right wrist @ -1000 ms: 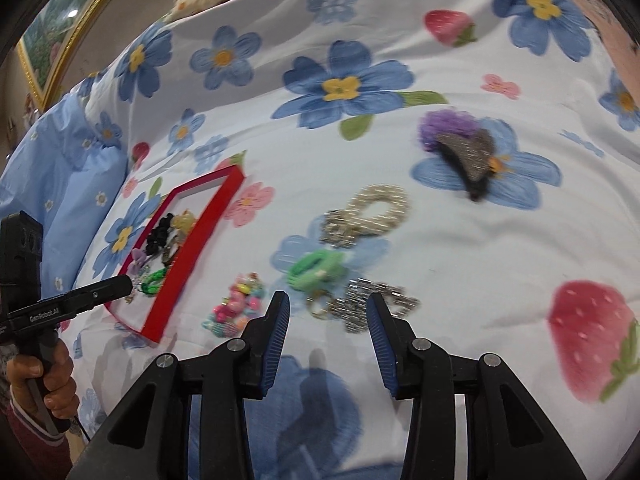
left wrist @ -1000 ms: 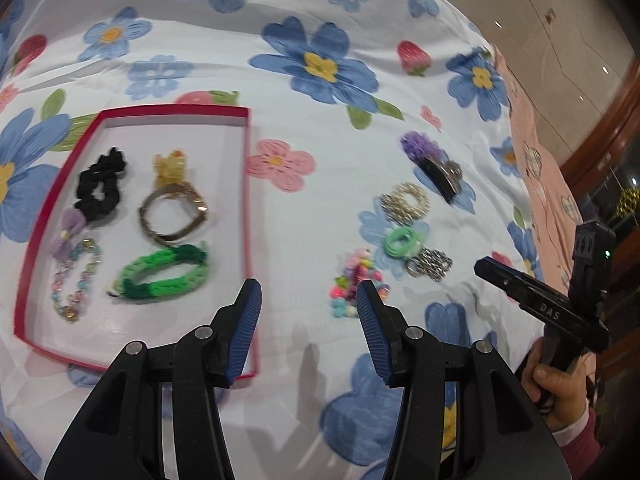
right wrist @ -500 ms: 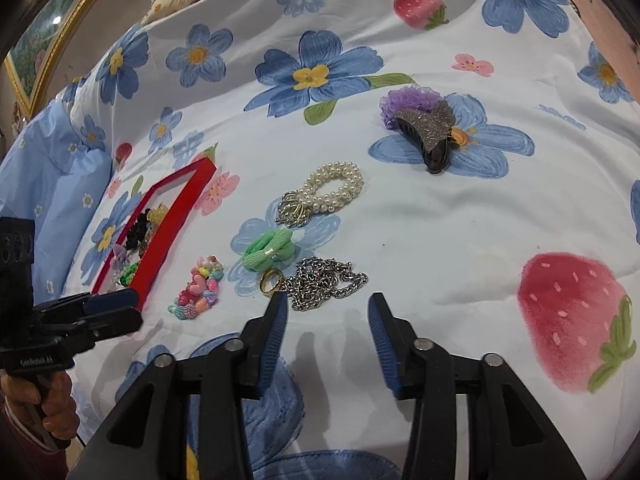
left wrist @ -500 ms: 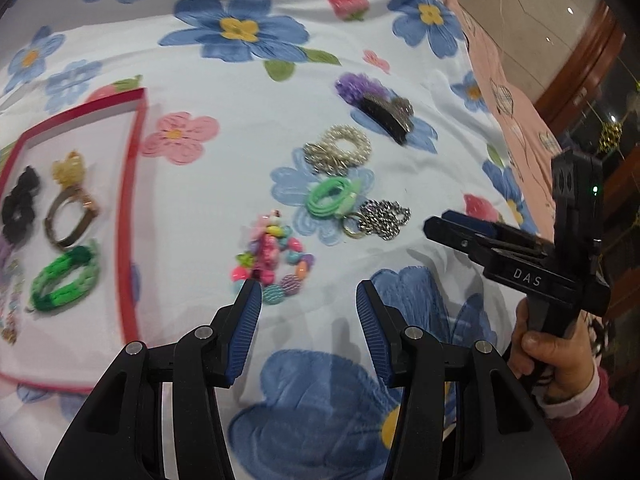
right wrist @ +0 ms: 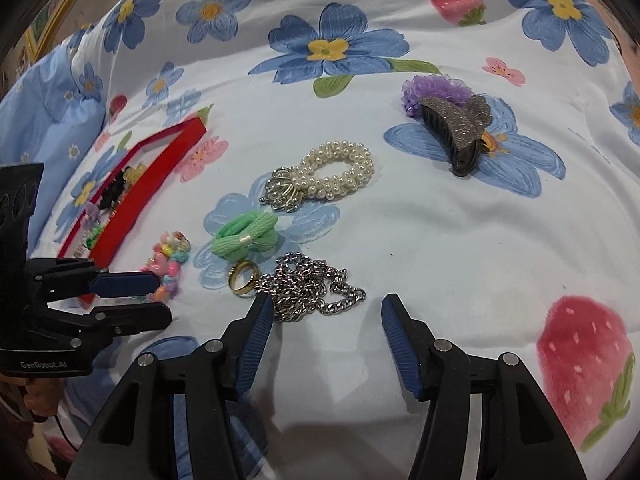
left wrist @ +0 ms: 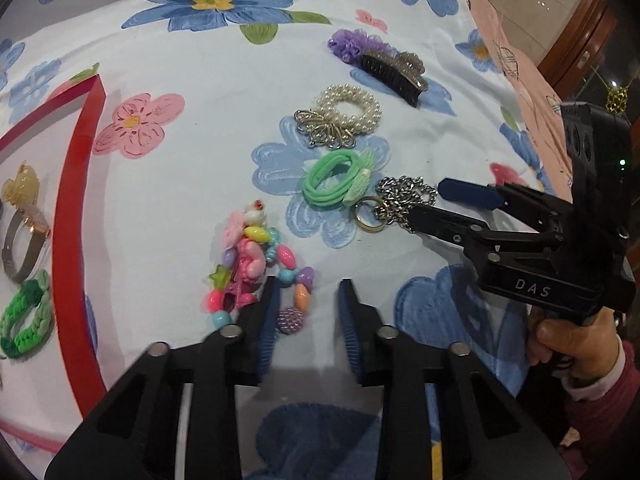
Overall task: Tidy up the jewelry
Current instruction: 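Grasp the pastel beaded bracelet with the left tool while the right grasps the silver chain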
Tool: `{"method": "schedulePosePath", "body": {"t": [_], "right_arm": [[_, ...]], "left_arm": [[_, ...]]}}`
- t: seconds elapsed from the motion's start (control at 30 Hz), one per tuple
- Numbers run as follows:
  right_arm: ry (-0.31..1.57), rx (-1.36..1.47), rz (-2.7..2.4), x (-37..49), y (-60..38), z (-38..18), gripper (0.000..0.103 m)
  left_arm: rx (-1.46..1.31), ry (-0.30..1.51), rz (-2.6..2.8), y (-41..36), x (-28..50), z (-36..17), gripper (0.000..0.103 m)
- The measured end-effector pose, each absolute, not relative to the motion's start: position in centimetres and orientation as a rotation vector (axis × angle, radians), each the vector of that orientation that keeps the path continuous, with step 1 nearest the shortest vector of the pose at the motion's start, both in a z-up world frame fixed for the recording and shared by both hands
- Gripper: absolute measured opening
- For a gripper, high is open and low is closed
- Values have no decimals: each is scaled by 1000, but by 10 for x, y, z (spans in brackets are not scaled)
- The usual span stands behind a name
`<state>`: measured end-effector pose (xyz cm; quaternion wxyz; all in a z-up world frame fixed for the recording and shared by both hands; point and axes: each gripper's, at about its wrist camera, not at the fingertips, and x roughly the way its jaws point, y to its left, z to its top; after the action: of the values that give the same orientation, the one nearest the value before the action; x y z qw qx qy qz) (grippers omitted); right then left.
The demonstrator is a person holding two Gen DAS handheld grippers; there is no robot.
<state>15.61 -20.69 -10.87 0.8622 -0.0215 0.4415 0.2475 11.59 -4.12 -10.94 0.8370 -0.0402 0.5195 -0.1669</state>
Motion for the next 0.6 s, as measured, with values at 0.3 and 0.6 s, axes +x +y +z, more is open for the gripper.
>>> {"method": "schedulePosePath", "body": {"t": [0.3,0.6], "right_arm": [[882,-115,488,158,-192,-110,12],[833,21,540,149,-203,-79,9]], "left_arm": [[-166,1082,-377,-25,113,-105,6],[-273,949,-377,5,95,-53,6]]}}
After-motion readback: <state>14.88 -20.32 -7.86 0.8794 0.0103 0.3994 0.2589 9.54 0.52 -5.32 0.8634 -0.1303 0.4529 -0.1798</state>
